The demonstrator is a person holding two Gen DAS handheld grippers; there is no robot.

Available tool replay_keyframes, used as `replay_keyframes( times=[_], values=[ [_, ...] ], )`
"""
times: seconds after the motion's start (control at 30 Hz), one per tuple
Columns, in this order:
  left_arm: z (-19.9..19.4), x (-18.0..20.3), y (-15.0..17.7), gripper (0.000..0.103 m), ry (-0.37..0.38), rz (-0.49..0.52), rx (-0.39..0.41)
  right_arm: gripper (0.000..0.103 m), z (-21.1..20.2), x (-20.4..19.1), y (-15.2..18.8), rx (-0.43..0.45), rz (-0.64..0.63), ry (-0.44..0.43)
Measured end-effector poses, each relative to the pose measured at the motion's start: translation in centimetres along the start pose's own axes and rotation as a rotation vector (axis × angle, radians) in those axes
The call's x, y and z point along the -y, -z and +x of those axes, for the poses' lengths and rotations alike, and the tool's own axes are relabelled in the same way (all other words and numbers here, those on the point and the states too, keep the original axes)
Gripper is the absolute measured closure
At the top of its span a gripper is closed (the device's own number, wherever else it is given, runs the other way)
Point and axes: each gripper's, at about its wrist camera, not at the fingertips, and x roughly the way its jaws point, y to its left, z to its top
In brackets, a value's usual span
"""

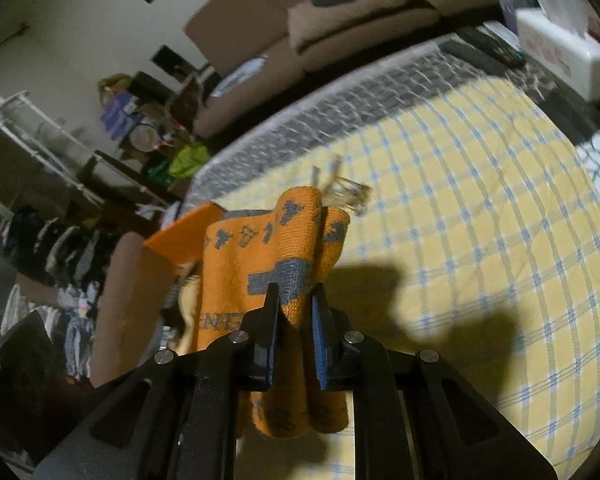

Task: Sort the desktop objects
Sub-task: 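Carry the orange towel with both grippers over the orange box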

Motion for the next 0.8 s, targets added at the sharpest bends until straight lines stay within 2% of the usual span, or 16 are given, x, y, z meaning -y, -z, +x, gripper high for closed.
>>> replay_keyframes(
  times=[0.17, 0.37, 0.5, 0.8],
  values=[
    [-3.1, -2.8, -0.4, 0.091, -0.013, -0.022, 0.041, 0.09, -0.2, -3.6, 0.1, 0.013, -0.045, -0.043],
    [-4.8, -7.7, 0.1, 0.091, -0.032, -0.088, 0.06, 0.09, 2.0, -7.7, 0.9, 0.001, -0.085, -0.09],
    [-5.3, -11.3, 0.8, 0.091, -0.039, -0.139, 0.064, 0.09, 4.4, -10.0, 1.3, -0.027, -0.096, -0.129],
    [-4.3, -17.1, 2.1, 0.091, -0.073, -0.211, 0.04, 0.09, 10.1, -13.5, 2.4, -0.083, -0.133, -0.127]
  ],
)
